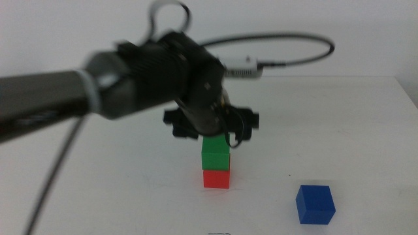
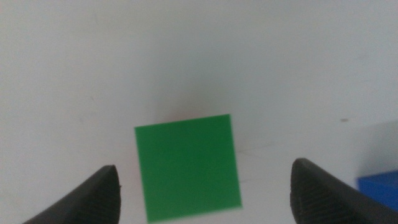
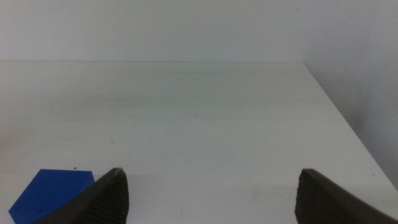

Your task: Stack red cubes first, then green, then blue cubes in a specific spot.

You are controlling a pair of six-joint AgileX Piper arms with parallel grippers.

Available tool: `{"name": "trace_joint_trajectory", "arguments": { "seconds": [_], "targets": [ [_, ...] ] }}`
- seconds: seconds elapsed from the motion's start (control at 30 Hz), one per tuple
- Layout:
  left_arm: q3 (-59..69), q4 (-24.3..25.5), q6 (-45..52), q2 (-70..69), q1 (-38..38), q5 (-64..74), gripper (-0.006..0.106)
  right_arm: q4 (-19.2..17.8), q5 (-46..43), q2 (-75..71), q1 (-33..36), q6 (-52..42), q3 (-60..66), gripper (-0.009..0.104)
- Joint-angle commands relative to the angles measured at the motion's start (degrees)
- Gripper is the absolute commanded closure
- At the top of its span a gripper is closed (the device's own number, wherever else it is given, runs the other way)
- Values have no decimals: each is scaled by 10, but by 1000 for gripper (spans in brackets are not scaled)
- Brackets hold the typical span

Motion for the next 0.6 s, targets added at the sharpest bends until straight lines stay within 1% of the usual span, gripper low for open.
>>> {"name": "trace_joint_trajectory", "arguments": {
  "seconds": [0.0, 0.13, 0.2, 0.27, 0.47, 0.5, 0.57],
  "targets": [
    [-18, 4, 14, -70, -1, -3, 7, -4, -45, -9, -2, -2, -13, 3],
    [-18, -5, 18, -141, -1, 48, 7, -4, -45, -9, -2, -2, -13, 3],
    [-17, 8, 68, -171, 0, 58, 7, -4, -45, -9, -2, -2, -13, 3],
    [-17, 1, 143, -205, 10, 72, 7, -4, -45, -9, -2, -2, -13, 3],
    [-16, -139, 367, -310, 91, 124, 7, -4, -45, -9, -2, -2, -13, 3],
    [-16, -158, 389, -329, 107, 134, 7, -4, -45, -9, -2, -2, -13, 3],
    [-16, -178, 416, -366, 138, 156, 7, -4, -45, -9, -2, -2, -13, 3]
  ]
}}
